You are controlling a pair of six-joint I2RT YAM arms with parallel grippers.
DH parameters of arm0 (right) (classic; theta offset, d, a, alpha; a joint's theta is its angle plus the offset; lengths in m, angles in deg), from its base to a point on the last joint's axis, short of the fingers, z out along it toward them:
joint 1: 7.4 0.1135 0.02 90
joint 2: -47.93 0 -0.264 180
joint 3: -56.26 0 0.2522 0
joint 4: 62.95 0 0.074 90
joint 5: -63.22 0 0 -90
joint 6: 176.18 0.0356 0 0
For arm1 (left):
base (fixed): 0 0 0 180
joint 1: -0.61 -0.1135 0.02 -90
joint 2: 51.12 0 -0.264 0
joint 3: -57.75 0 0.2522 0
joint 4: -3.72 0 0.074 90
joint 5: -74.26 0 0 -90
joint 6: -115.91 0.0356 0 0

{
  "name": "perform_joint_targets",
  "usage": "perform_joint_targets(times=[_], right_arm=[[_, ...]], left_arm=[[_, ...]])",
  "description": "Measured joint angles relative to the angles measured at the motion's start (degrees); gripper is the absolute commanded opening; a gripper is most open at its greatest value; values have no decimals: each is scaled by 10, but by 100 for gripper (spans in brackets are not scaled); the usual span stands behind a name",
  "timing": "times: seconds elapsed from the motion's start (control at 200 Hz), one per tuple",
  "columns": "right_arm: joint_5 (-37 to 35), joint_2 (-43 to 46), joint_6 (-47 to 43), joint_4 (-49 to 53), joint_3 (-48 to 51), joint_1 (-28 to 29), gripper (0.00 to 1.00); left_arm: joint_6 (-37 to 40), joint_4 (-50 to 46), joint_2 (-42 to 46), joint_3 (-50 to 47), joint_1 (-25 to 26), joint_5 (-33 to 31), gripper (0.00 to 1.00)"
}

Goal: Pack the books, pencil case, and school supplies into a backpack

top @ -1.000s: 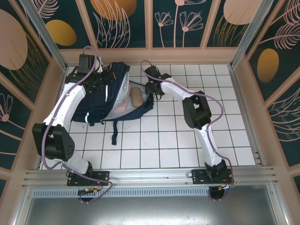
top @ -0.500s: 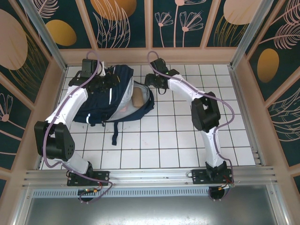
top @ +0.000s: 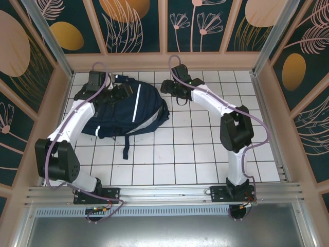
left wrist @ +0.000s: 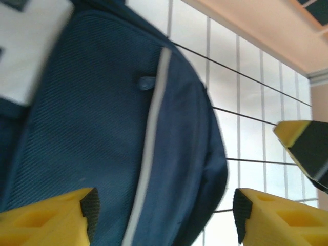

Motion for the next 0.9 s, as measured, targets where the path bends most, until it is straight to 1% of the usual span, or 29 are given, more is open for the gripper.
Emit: perform_joint_targets(times=[0.115, 0.24, 0.35, 0.52, 0.615, 0.72, 0.815, 0.901], right_arm=[[0, 5, 0, -2, 21, 24, 65], [24, 14, -2, -7, 50, 67, 58], [46, 15, -12, -16, 60, 108, 56], [80, 2, -38, -24, 44, 153, 54], [86, -32, -50, -25, 16, 157, 51], [86, -70, -59, -12, -6, 146, 51], [89, -93, -64, -10, -20, 129, 51], [93, -107, -69, -6, -43, 109, 52]], left_arm=[[-5, -18, 37, -45, -10, -55, 62], [-20, -32, 84, -111, -31, -99, 56], [-42, -41, 128, -171, -48, -132, 54], [-88, -58, 197, -254, -51, -161, 54], [-109, -62, 223, -292, -51, -168, 55], [-128, -61, 233, -330, -51, -166, 55], [-144, -48, 240, -365, -51, -147, 55], [-164, -19, 248, -393, -51, -117, 55]])
